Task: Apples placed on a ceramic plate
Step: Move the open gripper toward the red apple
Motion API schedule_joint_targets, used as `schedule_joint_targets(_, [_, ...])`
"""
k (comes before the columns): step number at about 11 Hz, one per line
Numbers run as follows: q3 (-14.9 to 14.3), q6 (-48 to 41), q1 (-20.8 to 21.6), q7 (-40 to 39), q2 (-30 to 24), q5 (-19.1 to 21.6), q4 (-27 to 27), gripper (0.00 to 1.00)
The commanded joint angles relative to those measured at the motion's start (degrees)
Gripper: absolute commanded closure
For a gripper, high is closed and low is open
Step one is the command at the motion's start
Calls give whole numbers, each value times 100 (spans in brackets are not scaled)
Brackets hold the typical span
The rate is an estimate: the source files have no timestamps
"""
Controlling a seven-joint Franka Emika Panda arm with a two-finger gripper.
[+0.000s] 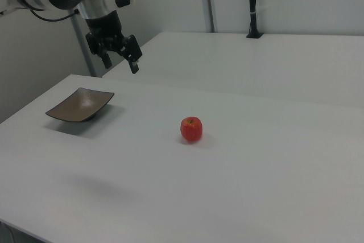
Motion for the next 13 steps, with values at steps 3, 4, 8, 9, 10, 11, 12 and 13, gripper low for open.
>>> schedule_joint_targets(3, [-20, -36, 24, 35, -69, 18, -126, 0])
schedule_joint_targets(4, [-20, -45, 16, 26, -69, 18, -126, 0])
schedule_joint_targets(8, [-20, -1, 16, -70, 299, -8, 127, 0])
schedule_joint_targets(9, [-20, -18, -63, -219, 518, -8, 373, 0])
schedule_joint_targets(10, [-54, 43, -116, -255, 685, -17, 567, 0])
schedule_joint_targets(11, [-72, 104, -195, -334, 870, -25, 734, 0])
schedule_joint_targets(12, [-81, 418, -291, -413, 1046, -25, 840, 0])
schedule_joint_targets(13, [-72, 795, -344, -422, 1195, -34, 832, 0])
